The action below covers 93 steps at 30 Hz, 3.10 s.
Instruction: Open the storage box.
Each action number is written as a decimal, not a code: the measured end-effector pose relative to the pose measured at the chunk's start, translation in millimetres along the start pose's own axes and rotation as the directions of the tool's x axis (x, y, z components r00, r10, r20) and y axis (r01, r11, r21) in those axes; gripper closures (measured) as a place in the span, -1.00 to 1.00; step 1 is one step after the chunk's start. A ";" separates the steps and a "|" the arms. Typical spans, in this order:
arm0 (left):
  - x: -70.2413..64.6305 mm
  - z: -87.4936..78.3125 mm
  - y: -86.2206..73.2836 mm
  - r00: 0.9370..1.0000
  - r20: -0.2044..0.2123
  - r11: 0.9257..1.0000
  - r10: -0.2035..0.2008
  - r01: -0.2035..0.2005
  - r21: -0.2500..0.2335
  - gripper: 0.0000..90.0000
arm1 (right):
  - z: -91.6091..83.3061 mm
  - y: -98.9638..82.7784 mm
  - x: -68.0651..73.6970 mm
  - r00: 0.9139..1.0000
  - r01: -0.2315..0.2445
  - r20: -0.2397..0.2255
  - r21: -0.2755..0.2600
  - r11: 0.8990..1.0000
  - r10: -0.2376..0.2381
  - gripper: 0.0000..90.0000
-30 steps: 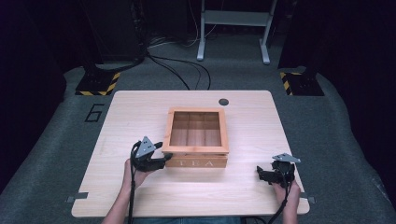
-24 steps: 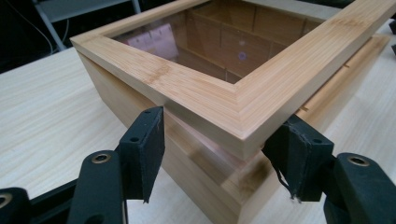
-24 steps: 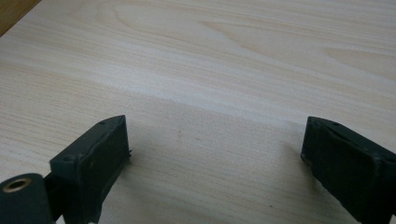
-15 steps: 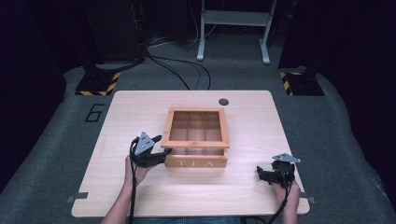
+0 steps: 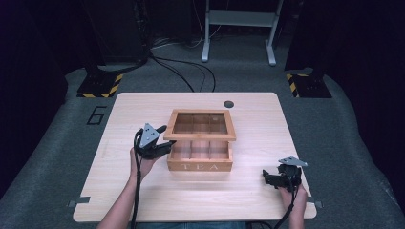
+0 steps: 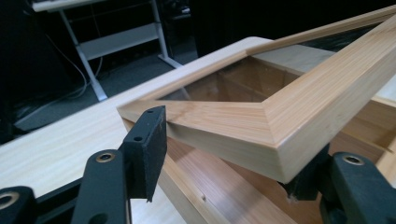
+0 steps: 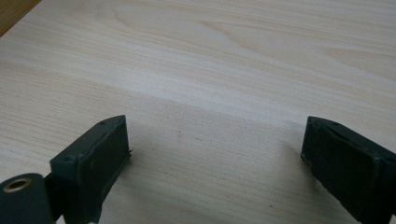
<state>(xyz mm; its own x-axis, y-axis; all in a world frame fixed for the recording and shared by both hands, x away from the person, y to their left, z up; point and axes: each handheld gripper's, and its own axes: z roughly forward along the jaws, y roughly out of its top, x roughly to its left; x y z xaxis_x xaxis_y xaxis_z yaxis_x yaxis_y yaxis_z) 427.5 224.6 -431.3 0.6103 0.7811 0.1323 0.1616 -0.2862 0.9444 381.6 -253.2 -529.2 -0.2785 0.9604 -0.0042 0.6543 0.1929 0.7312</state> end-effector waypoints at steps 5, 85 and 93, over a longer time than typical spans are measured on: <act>4.6 0.1 8.9 1.000 -0.015 1.000 0.004 -0.005 -0.023 0.08 | 0.0 0.0 0.0 1.000 0.000 0.000 0.000 1.000 0.000 -0.84; 48.0 20.5 74.7 1.000 0.001 0.999 -0.001 0.001 0.034 0.35 | 0.1 0.3 0.4 1.000 -0.011 -0.005 -0.005 1.000 0.011 -0.84; 48.7 20.6 74.6 1.000 0.003 0.999 0.001 -0.001 0.036 0.35 | 0.1 0.3 0.5 1.000 -0.011 -0.005 -0.005 1.000 0.011 -0.84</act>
<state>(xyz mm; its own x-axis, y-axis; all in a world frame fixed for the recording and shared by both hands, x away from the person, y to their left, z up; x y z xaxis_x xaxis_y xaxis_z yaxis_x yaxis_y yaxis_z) 485.3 229.8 -360.6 0.6130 0.7790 0.1319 0.1891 -0.3067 0.9328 381.7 -252.6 -529.1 -0.2747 0.9615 0.0077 0.6542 0.1811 0.7344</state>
